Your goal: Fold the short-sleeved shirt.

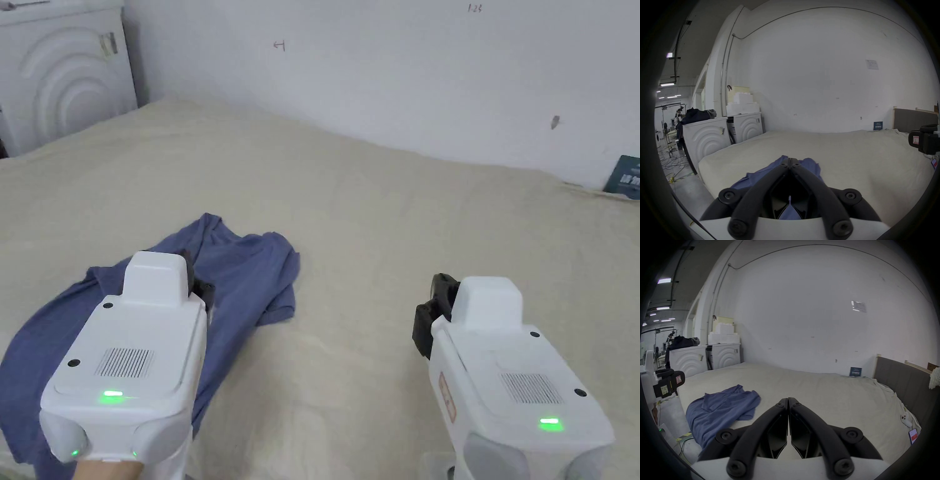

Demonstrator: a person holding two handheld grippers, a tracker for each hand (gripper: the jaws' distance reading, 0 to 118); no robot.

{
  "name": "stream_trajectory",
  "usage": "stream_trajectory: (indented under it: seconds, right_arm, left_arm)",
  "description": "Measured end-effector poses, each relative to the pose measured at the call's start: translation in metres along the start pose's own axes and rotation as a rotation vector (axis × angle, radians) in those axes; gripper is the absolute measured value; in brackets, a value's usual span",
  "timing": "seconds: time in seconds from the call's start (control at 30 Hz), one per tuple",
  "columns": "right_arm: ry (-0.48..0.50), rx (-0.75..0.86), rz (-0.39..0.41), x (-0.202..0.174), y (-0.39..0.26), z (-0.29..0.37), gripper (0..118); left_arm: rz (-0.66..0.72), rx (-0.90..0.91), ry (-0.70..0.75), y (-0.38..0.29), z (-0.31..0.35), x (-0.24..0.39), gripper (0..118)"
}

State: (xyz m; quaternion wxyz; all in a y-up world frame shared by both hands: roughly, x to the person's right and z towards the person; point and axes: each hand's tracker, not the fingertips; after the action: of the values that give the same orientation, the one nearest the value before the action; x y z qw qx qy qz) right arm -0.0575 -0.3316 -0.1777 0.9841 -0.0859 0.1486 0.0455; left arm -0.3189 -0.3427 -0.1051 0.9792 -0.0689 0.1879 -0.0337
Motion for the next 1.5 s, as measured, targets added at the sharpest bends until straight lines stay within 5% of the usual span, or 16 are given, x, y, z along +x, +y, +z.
stream_trajectory:
  seconds: [0.57, 0.63, 0.7, 0.77, 1.07, 1.5]
  right_arm:
    - [0.144, -0.022, 0.021, -0.056, -0.002, -0.018, 0]
    - [0.147, -0.024, 0.020, -0.058, -0.002, -0.019, 0]
    - [0.150, -0.025, 0.021, -0.058, -0.002, -0.021, 0]
    - [0.151, -0.025, 0.024, -0.059, -0.001, -0.022, 0]
    - [0.135, -0.035, 0.013, -0.052, -0.002, -0.032, 0]
    - [0.054, -0.154, -0.034, -0.033, -0.030, -0.081, 0]
  left_arm:
    - [0.006, -0.042, 0.099, -0.014, 0.003, -0.045, 4]
    - [0.008, -0.058, 0.082, -0.014, -0.001, -0.046, 23]
    - [0.021, -0.071, 0.073, -0.013, -0.007, -0.046, 76]
    - [0.040, -0.096, 0.068, -0.013, -0.016, -0.047, 118]
    - [-0.024, -0.251, -0.080, 0.009, -0.101, -0.050, 118]
    - [-0.170, -0.726, -0.268, 0.008, -0.325, -0.017, 118]
